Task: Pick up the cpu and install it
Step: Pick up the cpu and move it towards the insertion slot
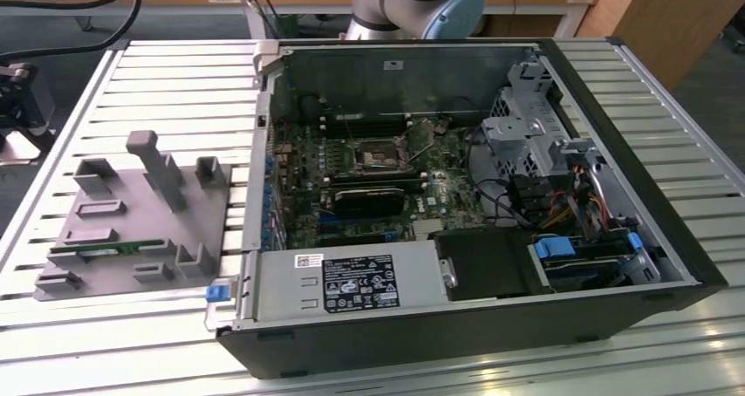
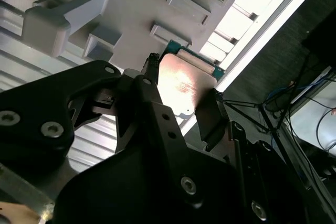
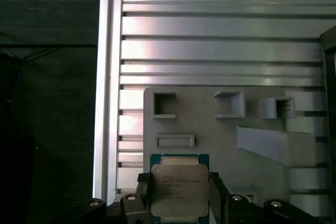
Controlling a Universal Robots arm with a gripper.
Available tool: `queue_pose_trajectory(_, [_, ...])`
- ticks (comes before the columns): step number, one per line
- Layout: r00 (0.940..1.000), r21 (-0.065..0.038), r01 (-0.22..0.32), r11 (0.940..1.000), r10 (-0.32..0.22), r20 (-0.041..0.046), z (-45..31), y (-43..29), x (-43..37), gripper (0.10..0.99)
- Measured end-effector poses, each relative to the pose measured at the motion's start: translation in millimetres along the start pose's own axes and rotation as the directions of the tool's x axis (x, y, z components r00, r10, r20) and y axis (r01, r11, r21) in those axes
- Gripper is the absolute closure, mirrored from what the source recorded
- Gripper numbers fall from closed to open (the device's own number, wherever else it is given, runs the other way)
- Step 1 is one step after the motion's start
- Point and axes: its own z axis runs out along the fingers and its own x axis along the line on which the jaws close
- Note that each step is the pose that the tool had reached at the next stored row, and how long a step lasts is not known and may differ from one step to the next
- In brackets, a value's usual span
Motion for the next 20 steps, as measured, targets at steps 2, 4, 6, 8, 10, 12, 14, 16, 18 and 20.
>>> queue_pose_trajectory(2, [1.0000,0.000,0.000,1.0000,0.000,0.0001,-4.0,0.7,0.0,0.557])
queue_pose_trajectory(4, [1.0000,0.000,0.000,1.0000,0.000,0.0001,-8.1,1.5,0.0,0.557])
queue_pose_trajectory(6, [1.0000,0.000,0.000,1.0000,0.000,0.0000,-12.6,2.4,-0.1,0.557])
queue_pose_trajectory(8, [1.0000,0.000,0.000,1.0000,0.000,0.0001,-17.1,3.3,-0.1,0.557])
queue_pose_trajectory(10, [1.0000,0.000,0.000,1.0000,0.000,0.0001,-21.1,4.1,-0.1,0.557])
queue_pose_trajectory(12, [1.0000,0.000,0.000,1.0000,0.000,0.0001,-25.1,4.9,-0.1,0.557])
queue_pose_trajectory(14, [1.0000,0.000,0.000,1.0000,0.000,0.0000,-29.0,5.8,-0.1,0.557])
queue_pose_trajectory(16, [1.0000,0.000,0.000,1.0000,0.000,0.0001,-32.8,6.5,-0.2,0.557])
queue_pose_trajectory(18, [1.0000,0.000,0.000,1.0000,0.000,0.0000,-36.6,7.7,-0.1,0.557])
queue_pose_trajectory(20, [1.0000,0.000,0.000,1.0000,0.000,0.0000,-40.4,8.8,-0.2,0.557])
